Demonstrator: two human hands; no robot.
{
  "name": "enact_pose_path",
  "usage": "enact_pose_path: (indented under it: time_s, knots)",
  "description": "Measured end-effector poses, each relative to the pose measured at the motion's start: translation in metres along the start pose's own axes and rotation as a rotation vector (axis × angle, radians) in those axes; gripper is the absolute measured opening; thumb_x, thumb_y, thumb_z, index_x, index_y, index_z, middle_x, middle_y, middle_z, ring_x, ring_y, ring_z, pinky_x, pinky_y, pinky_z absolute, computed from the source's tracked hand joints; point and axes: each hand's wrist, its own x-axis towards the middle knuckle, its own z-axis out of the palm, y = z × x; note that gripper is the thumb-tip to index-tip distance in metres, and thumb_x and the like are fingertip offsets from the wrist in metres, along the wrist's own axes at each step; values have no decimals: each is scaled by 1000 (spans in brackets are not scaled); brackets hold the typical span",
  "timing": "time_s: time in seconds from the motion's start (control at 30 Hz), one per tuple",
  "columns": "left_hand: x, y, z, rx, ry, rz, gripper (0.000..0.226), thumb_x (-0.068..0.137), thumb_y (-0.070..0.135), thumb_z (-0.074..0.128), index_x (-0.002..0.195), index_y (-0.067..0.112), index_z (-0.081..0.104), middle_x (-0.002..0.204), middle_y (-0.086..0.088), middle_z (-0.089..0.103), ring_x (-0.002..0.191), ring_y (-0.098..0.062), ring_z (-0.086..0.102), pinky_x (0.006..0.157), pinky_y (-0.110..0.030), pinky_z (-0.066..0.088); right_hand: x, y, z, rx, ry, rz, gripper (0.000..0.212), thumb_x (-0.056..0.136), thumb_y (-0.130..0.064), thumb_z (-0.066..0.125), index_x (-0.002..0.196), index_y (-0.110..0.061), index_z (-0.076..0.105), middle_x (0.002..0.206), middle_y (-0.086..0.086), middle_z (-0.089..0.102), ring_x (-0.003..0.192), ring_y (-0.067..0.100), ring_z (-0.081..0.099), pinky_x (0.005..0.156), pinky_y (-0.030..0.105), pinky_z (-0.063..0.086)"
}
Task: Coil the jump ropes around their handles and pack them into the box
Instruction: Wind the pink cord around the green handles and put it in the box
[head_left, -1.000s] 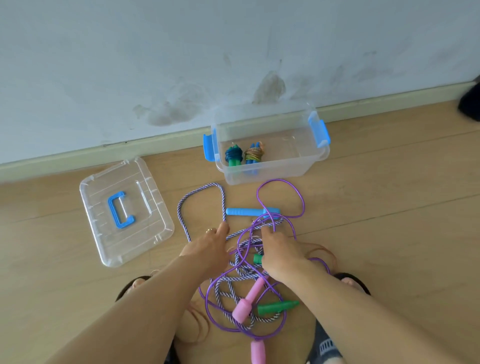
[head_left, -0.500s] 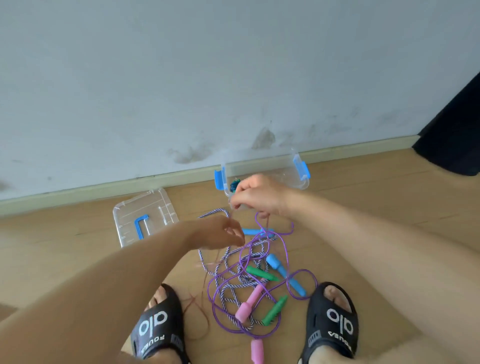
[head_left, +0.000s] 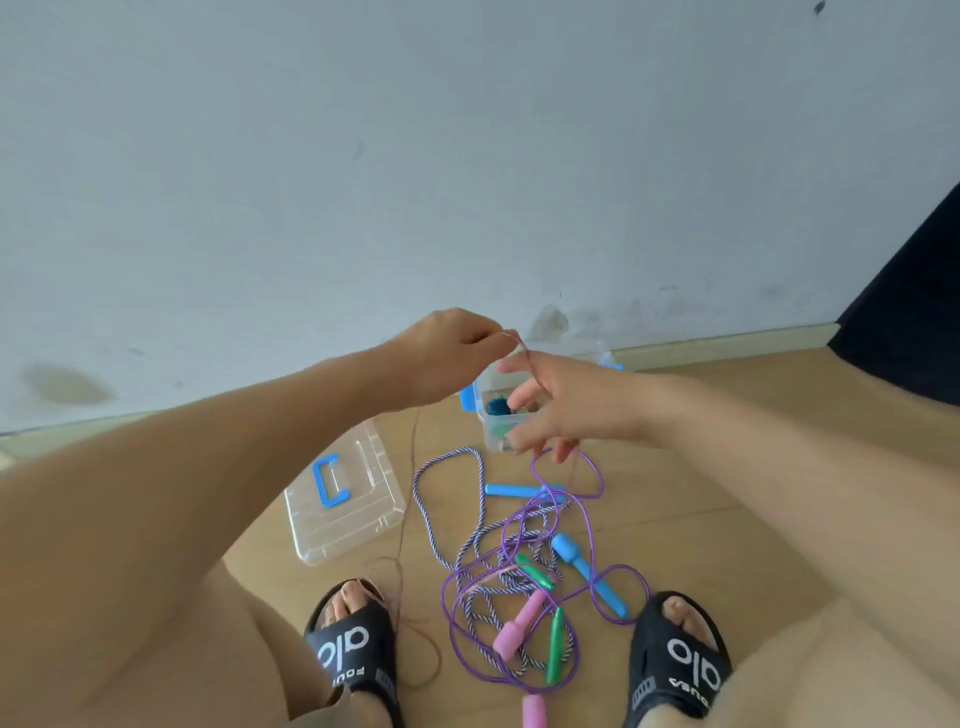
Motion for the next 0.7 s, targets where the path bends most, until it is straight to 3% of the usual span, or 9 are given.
enact_pose_path:
  time_s: [0.07,0.17,0.27,0.33,0.4,0.5,0.63,0.7]
  knots:
    - [-3,8,-6,-56,84,47,48,100,41,46,75,1,45,64,-1,34,57,-15,28,54,-28,27,7,-9,4,121,9,-66,79,83,-20,77,148,-30,32,133,2,53,72,13,69,59,24,53]
    - [-3,16,-18,-124,205,153,43,97,33,56,64,13,36,55,9,27,50,-10,23,45,-20,22,13,-19,11,184,-36,-99,64,87,-24,73,143,-32,44,132,-3,58,66,16,64,52,24,50]
    - [0,18,-26,-171,270,236,36,91,23,65,67,16,39,52,11,29,49,-9,25,45,-15,25,18,-26,18,146,-44,-149,25,95,-30,62,118,-21,66,106,-1,73,61,16,55,47,23,43]
    - [4,15,-29,-188,281,239,31,88,21,67,70,15,43,54,10,33,49,-8,27,46,-14,26,25,-30,19,173,-19,-158,27,99,-30,54,103,-7,68,81,4,72,56,16,51,44,23,40]
    - [10,7,-32,-207,283,206,28,88,22,68,73,16,45,56,11,37,50,-7,29,47,-14,28,33,-32,14,198,75,-111,32,98,-34,55,101,-2,62,71,3,65,50,15,49,42,23,37]
    - [16,-6,-33,-196,265,147,28,89,26,67,73,16,46,56,11,37,50,-6,29,46,-15,28,40,-29,-1,234,172,-54,36,89,-36,70,108,-10,55,82,6,67,49,15,53,42,25,39]
    - [20,-9,-33,-188,239,167,23,82,15,69,74,13,47,57,10,38,52,-8,30,49,-18,30,45,-30,-12,441,130,-75,56,78,-16,79,126,-22,51,109,15,63,68,19,62,59,29,51]
    - [20,-3,-33,-159,215,210,16,77,5,64,76,11,49,57,8,41,52,-9,32,51,-20,31,46,-34,-12,411,102,-126,34,80,-12,75,109,-19,60,96,14,61,54,16,50,50,28,42]
